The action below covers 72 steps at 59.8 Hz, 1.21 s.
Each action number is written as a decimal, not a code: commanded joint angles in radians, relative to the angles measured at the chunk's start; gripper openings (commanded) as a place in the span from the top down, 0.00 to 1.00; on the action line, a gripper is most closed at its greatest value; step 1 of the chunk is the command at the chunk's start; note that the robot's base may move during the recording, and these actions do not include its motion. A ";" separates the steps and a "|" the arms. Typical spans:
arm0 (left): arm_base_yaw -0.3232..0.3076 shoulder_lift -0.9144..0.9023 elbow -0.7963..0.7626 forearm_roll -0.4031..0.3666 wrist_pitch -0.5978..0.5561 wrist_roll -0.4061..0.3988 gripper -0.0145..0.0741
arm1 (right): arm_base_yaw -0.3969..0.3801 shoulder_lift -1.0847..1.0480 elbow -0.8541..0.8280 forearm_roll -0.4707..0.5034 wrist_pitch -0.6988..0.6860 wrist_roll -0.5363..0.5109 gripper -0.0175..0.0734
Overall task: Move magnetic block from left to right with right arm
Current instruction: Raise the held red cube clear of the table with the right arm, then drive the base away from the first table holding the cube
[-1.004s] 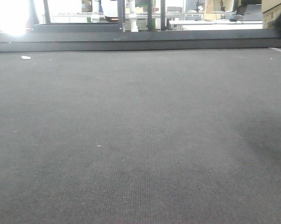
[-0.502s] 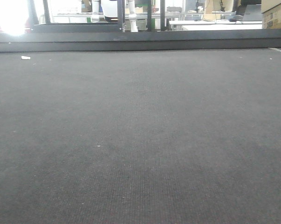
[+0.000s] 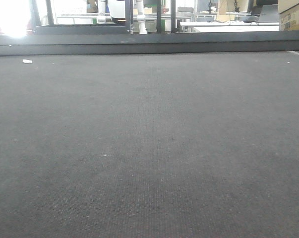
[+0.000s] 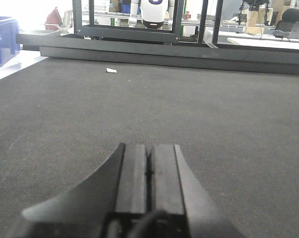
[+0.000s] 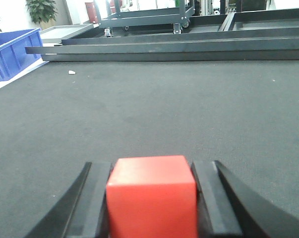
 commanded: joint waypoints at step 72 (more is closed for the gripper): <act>0.002 -0.010 0.009 0.000 -0.088 -0.007 0.97 | -0.004 0.016 -0.024 -0.015 -0.081 -0.011 0.63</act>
